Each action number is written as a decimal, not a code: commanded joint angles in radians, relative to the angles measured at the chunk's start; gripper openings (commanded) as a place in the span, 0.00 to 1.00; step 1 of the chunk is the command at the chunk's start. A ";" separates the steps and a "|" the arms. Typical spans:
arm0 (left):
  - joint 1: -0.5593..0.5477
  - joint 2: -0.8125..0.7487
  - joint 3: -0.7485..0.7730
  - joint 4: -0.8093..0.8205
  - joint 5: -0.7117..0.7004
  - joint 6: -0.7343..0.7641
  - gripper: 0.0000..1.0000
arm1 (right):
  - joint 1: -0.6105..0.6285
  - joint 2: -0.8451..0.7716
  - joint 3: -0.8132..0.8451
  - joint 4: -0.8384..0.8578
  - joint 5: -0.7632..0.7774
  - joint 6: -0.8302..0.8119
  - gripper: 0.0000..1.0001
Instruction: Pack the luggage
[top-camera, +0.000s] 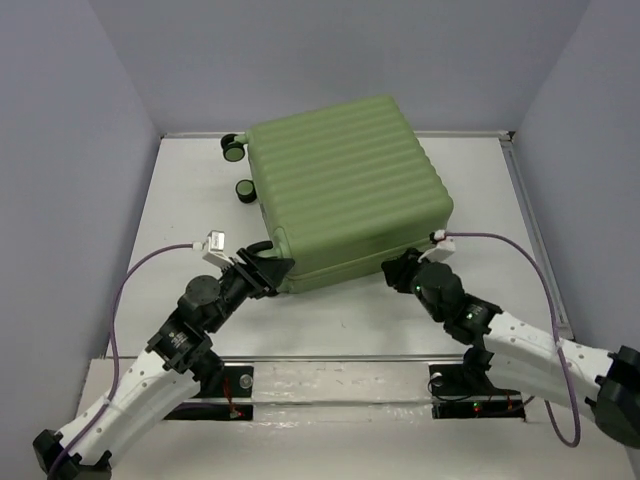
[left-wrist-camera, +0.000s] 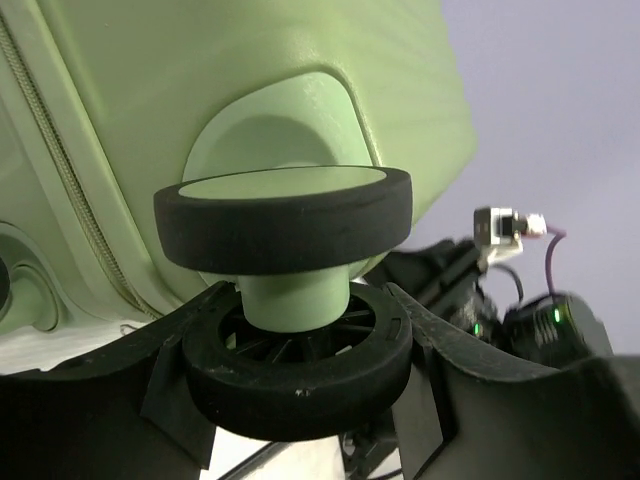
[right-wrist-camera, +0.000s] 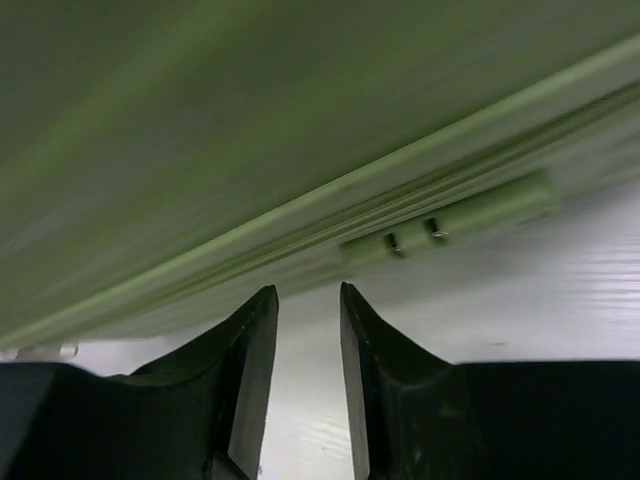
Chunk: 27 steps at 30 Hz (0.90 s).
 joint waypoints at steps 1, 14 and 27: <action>-0.064 0.071 0.005 0.139 0.114 0.064 0.06 | -0.222 -0.089 0.015 -0.119 -0.115 -0.022 0.35; -0.411 0.483 0.218 0.269 0.056 0.274 0.06 | -0.553 0.217 0.336 0.037 -0.478 -0.397 0.28; -0.429 0.706 0.463 0.295 0.118 0.359 0.06 | -0.606 0.099 0.300 -0.216 -0.810 -0.292 0.61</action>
